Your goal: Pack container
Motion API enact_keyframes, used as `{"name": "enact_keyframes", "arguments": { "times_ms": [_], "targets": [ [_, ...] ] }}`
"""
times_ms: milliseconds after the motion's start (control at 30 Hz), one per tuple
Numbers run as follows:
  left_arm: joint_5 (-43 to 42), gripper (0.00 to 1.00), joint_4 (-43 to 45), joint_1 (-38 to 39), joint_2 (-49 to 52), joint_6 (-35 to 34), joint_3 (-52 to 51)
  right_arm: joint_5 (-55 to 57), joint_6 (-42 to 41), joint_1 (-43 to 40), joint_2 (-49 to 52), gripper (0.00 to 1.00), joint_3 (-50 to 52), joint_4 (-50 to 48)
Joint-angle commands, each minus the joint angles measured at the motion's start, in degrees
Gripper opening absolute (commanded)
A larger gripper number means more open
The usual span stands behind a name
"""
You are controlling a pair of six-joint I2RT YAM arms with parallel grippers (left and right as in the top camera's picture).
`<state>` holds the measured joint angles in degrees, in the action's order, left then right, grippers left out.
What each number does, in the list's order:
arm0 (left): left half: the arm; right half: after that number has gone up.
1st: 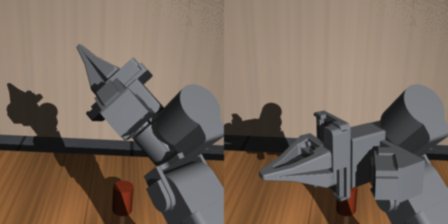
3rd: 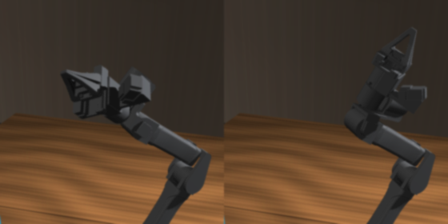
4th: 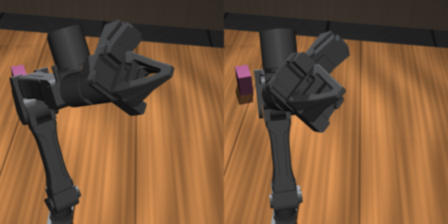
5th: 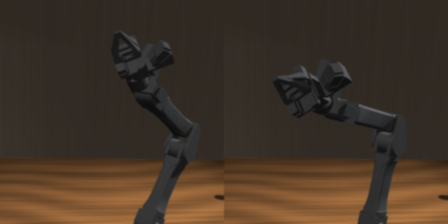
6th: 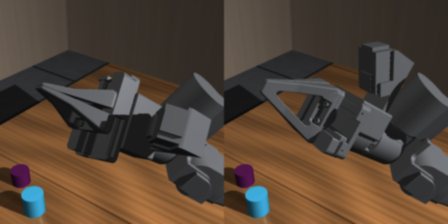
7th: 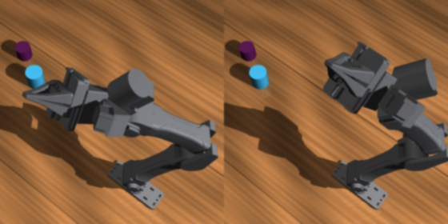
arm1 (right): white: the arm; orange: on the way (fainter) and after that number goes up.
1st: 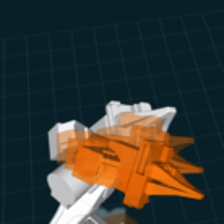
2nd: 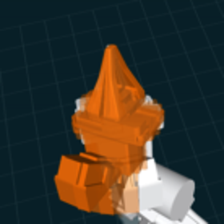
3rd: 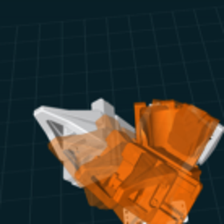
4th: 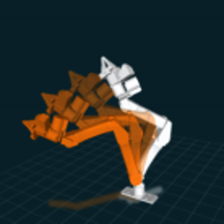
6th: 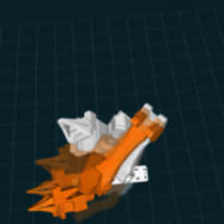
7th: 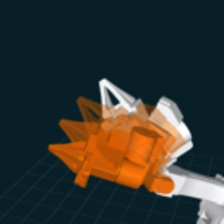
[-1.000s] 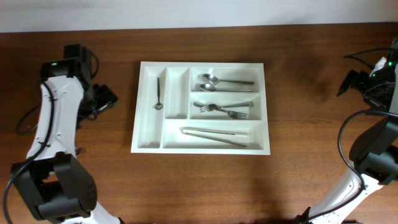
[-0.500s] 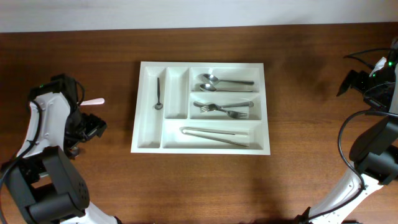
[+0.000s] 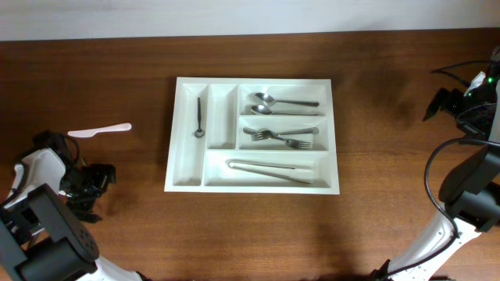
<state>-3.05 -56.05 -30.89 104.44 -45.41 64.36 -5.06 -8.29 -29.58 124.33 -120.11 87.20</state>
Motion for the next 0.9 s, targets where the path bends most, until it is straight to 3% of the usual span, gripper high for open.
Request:
{"name": "enact_keyframes", "arguments": {
  "times_ms": [0, 333, 633, 867],
  "targets": [
    [-2.38, 0.99, 3.82, -0.09, -0.55, -1.86, -2.27, -0.33, 0.39, 0.26, -1.44, 0.99, -0.81, 0.0],
    [-3.5, 1.0, 12.24, -0.09, -0.55, 0.7, -4.28, -0.33, 0.39, 0.26, -1.44, 0.99, -0.81, 0.0],
    [-3.41, 1.0, 13.27, -0.09, -0.55, 1.38, -4.28, -0.33, 0.39, 0.26, -1.44, 0.99, -0.81, 0.0],
    [-3.41, 0.89, 13.81, -1.25, -0.55, 1.6, -4.28, -0.33, 0.39, 0.26, -1.44, 0.99, -0.81, 0.0]
  ]
}}
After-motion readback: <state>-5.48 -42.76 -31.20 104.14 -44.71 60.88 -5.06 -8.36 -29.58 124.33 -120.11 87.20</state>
